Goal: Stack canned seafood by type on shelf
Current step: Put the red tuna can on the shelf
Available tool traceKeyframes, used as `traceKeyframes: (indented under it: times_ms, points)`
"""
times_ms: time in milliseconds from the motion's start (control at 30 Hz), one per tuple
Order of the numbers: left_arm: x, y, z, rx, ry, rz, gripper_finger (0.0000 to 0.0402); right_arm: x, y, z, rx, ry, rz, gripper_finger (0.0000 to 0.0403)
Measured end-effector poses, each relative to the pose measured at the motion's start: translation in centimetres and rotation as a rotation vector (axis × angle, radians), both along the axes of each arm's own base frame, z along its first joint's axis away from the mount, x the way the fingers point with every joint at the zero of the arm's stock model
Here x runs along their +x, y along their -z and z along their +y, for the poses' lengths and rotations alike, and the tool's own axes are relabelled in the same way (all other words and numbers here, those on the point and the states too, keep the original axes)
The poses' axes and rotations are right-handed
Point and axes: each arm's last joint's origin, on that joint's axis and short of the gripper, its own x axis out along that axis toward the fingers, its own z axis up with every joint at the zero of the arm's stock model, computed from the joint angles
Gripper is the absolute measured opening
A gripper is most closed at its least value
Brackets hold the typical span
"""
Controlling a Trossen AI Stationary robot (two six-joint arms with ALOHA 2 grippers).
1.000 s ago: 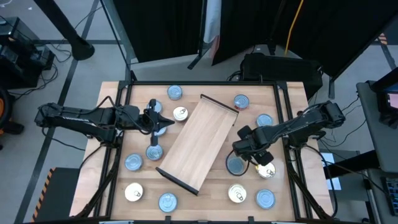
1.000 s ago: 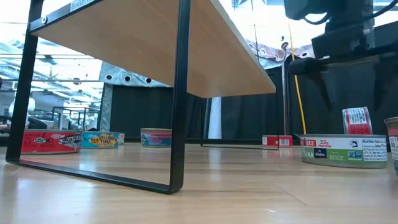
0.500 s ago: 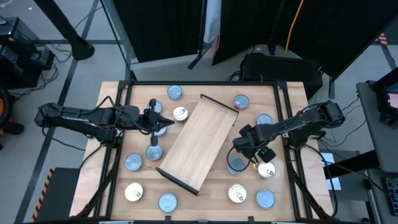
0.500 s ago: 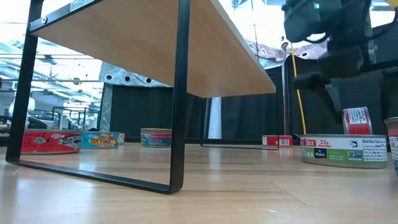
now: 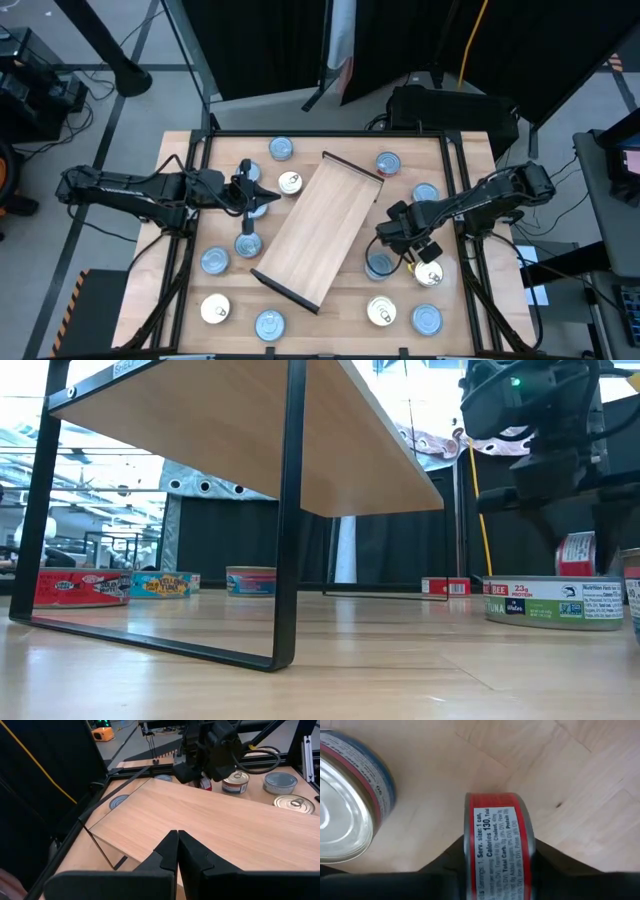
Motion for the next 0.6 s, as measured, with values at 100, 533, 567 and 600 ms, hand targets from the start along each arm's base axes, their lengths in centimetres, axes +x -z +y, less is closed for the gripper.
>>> traceKeyframes:
  times_ms: [100, 533, 567, 600]
  points:
    - [0.0, 0.0, 0.0, 0.000, 0.000, 0.000, 0.0013, 0.0, 0.0, 0.0, -0.005, 0.047, -0.005, 0.0118]
    - [0.0, 0.0, 0.0, 0.004, -0.010, -0.005, 0.0013, 3.4, -7.0, 2.7, 0.288, 0.323, -0.154, 0.0125]
    - [0.0, -0.1, 0.0, 0.004, -0.010, -0.006, 0.0013, 3.8, -7.9, 3.1, 0.328, 0.335, -0.170, 0.0126]
    - [0.0, -0.1, 0.0, 0.005, -0.010, -0.008, 0.0013, 4.0, -8.9, 3.4, 0.363, 0.348, -0.190, 0.0125]
